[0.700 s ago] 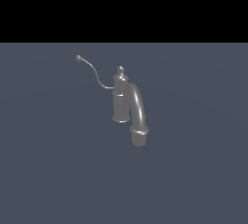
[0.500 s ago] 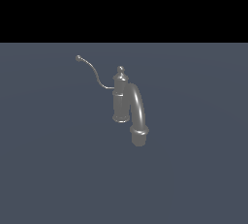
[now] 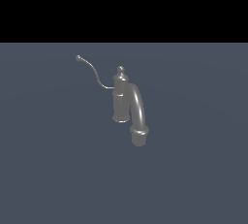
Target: Turn on the faucet by rotating a designated handle.
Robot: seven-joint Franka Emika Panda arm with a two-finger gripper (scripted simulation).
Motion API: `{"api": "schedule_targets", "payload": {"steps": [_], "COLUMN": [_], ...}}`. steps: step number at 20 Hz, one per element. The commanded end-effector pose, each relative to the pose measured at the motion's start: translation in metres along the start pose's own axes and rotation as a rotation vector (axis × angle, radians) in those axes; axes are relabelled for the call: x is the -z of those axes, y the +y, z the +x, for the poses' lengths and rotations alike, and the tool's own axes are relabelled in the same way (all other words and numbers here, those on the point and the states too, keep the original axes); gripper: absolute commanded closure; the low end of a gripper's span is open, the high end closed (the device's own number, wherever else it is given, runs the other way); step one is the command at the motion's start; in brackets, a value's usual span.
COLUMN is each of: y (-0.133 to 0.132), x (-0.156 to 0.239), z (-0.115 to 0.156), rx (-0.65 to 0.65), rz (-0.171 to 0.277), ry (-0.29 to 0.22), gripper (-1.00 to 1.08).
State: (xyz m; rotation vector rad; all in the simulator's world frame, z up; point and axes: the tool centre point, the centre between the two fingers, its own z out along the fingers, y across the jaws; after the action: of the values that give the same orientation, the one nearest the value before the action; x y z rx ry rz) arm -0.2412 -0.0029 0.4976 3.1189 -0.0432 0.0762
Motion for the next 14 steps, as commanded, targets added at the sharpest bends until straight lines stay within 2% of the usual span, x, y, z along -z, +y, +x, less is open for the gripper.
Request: {"api": "schedule_targets", "payload": {"steps": [1, 14], "y": [0.000, -0.010], "x": [0.000, -0.011], "z": [0.001, 0.035], "rx": [-0.005, -0.137], "rz": [0.000, 0.011], "ry": [0.000, -0.006], "gripper": [1.08, 1.08]}}
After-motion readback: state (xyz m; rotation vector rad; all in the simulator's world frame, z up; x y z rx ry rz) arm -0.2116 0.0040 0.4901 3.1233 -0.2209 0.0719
